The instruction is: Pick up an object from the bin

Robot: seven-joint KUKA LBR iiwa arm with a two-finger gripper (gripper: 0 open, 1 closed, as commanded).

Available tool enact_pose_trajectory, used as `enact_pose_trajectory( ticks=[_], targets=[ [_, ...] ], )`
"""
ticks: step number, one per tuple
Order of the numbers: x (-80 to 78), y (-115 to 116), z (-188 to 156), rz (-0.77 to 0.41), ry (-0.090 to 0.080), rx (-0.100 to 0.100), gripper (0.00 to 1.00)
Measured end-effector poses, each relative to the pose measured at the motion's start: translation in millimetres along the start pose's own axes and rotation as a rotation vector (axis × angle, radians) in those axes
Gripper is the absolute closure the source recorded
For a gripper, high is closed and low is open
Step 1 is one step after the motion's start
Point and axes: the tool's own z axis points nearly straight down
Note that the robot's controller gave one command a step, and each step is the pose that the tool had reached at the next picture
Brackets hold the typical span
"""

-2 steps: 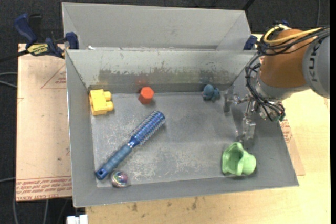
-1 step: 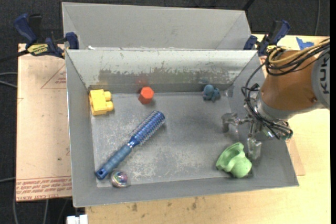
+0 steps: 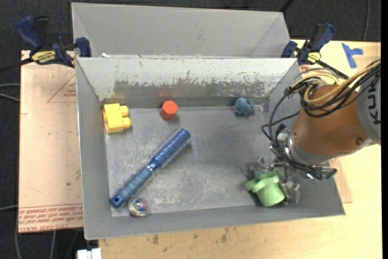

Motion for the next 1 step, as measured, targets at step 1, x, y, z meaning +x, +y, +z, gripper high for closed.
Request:
enact_pose_trajectory(
  ticks=[1],
  targets=[
    [-0.2, -0.5, -0.4, -0.001, 0.000, 0.001, 1.00]
  ],
)
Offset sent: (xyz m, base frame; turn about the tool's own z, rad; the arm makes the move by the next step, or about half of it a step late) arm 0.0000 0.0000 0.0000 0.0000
